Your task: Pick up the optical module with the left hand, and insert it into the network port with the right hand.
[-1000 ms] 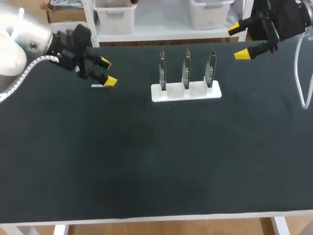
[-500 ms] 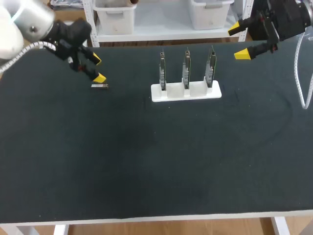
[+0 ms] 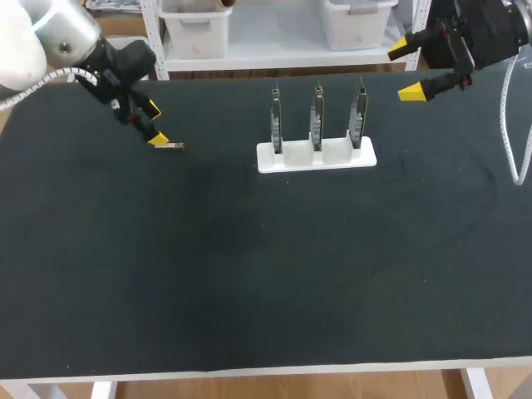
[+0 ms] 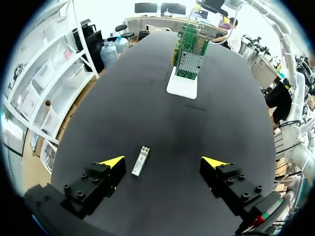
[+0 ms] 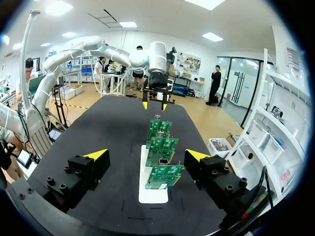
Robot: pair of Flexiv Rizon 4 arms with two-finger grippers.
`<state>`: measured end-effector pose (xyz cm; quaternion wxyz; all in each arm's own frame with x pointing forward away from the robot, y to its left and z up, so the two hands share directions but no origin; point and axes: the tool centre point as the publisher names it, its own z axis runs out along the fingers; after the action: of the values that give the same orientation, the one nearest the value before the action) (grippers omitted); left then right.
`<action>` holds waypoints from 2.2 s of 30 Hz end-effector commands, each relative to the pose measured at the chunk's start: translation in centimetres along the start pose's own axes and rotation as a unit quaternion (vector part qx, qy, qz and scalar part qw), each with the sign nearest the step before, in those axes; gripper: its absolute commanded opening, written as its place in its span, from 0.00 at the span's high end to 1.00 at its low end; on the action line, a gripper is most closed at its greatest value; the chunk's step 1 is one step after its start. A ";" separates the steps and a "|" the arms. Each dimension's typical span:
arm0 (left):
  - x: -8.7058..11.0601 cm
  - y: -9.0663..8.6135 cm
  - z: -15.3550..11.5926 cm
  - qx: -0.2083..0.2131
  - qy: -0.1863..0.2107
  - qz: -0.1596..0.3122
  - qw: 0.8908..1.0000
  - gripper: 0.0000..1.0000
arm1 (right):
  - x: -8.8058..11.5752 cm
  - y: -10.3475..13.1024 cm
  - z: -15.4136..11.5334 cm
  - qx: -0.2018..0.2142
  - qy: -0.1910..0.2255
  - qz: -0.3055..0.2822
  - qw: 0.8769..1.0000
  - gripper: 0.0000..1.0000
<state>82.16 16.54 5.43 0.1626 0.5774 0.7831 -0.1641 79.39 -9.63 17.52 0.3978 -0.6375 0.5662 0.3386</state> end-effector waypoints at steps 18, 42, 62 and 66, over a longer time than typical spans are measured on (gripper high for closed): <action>-1.0 2.1 0.8 0.046 -0.013 0.017 0.999 0.00 | -0.1 0.2 0.0 0.002 0.001 0.000 1.000 0.00; -1.4 3.2 2.6 0.060 0.085 0.023 0.994 0.00 | -0.1 0.2 0.0 0.002 0.001 0.000 1.000 0.00; 1.4 3.8 3.9 0.075 0.117 0.011 0.990 0.00 | -0.1 0.2 0.0 0.002 0.001 0.000 1.000 0.00; 1.6 3.7 4.2 0.075 0.113 0.011 0.991 0.00 | -0.1 0.2 0.0 0.002 0.001 0.000 1.000 0.00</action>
<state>84.80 17.04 0.98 0.0495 0.6087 0.7805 -0.1337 79.39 -9.63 17.52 0.3978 -0.6375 0.5662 0.3386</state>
